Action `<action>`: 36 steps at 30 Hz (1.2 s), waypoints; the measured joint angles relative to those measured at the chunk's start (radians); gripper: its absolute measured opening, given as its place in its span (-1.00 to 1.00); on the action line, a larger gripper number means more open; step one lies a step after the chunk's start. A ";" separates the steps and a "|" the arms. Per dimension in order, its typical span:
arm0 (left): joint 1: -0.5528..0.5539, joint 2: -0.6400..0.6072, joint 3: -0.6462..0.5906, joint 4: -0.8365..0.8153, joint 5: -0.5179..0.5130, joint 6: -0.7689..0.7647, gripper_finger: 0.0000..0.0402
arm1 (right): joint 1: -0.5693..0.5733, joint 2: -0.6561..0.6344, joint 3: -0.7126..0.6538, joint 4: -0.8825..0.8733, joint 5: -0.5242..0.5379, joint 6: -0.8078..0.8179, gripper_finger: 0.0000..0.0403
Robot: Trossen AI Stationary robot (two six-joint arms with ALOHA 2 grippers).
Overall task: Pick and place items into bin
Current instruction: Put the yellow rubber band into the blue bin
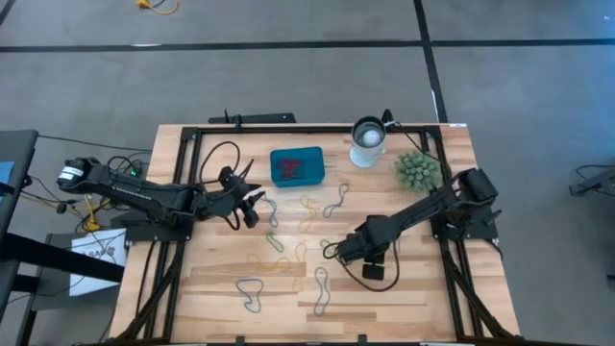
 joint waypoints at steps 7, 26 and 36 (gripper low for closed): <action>0.000 0.000 0.000 0.005 0.003 0.001 -0.49 | 0.000 0.084 0.005 0.014 -0.053 -0.010 -0.52; 0.000 0.000 0.000 0.002 0.004 0.002 -0.49 | -0.005 0.106 0.005 0.050 -0.040 0.066 -0.96; 0.000 0.000 0.000 0.002 0.003 0.002 -0.49 | -0.016 0.083 0.202 -0.164 0.117 0.020 -0.99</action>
